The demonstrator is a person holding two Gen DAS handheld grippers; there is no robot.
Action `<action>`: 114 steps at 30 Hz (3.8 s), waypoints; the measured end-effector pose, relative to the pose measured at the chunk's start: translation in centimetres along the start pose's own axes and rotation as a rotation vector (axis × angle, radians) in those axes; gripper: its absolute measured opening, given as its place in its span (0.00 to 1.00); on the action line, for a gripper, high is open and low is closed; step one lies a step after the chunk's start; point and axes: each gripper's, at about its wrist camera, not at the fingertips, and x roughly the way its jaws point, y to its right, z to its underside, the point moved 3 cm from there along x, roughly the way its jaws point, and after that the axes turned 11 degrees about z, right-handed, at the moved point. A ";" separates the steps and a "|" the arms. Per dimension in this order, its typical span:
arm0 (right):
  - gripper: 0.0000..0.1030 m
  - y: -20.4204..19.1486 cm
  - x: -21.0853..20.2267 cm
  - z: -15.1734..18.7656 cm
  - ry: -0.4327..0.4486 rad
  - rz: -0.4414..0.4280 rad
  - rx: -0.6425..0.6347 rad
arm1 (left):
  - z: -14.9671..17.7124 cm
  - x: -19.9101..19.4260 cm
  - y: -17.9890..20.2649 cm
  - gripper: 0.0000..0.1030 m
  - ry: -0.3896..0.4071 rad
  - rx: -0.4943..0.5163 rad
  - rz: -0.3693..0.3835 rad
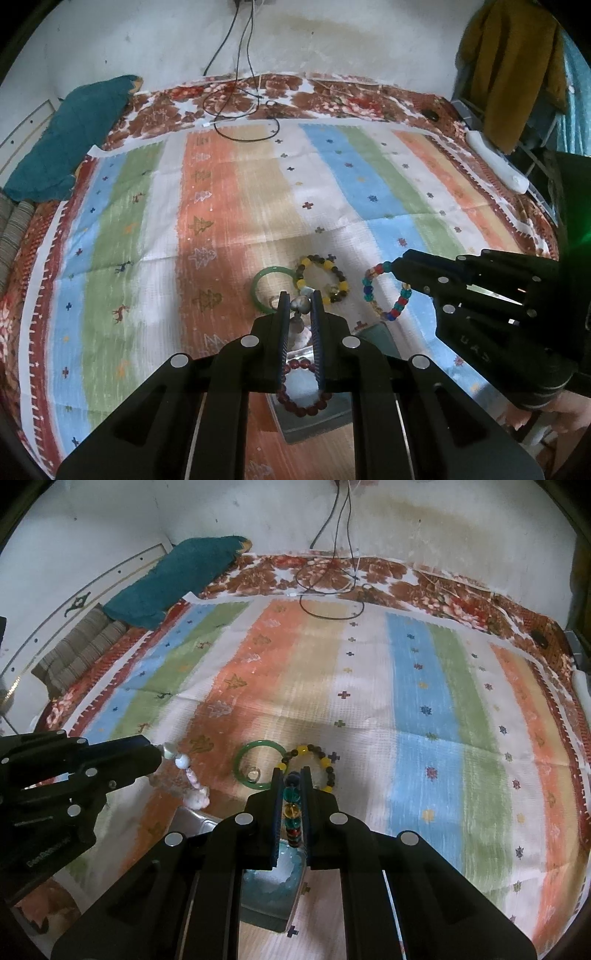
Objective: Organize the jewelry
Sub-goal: 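Lift and carry both held bracelets over the silver tin, then open the left tool to drop the white stone bracelet while the right drops its bracelet, then move both tools toward the green bangle and yellow-black bracelet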
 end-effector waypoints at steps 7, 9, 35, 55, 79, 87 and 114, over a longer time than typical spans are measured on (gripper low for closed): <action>0.10 -0.5 -1.3 0.6 0.027 -0.022 -0.009 | 0.8 -1.0 0.8 0.10 0.017 0.009 0.016; 0.10 -0.6 -1.5 0.8 0.032 -0.029 -0.013 | 1.1 -1.3 0.8 0.10 0.021 0.005 0.016; 0.11 -0.5 -3.3 4.3 0.008 -0.030 0.009 | 4.6 -2.6 1.6 0.11 0.001 -0.039 0.069; 0.36 1.6 -1.2 3.9 -0.072 0.026 0.055 | 4.3 -1.9 -0.9 0.40 -0.004 -0.116 -0.015; 0.59 2.7 4.6 1.5 -0.191 0.025 0.092 | 0.8 4.9 -6.1 0.63 -0.143 -0.152 -0.088; 0.59 2.9 7.9 0.8 -0.230 0.049 0.082 | 0.2 7.5 -7.6 0.63 -0.183 -0.177 -0.091; 0.54 1.8 15.6 -0.2 -0.354 0.066 0.036 | -0.4 15.5 -10.7 0.59 -0.309 -0.161 -0.090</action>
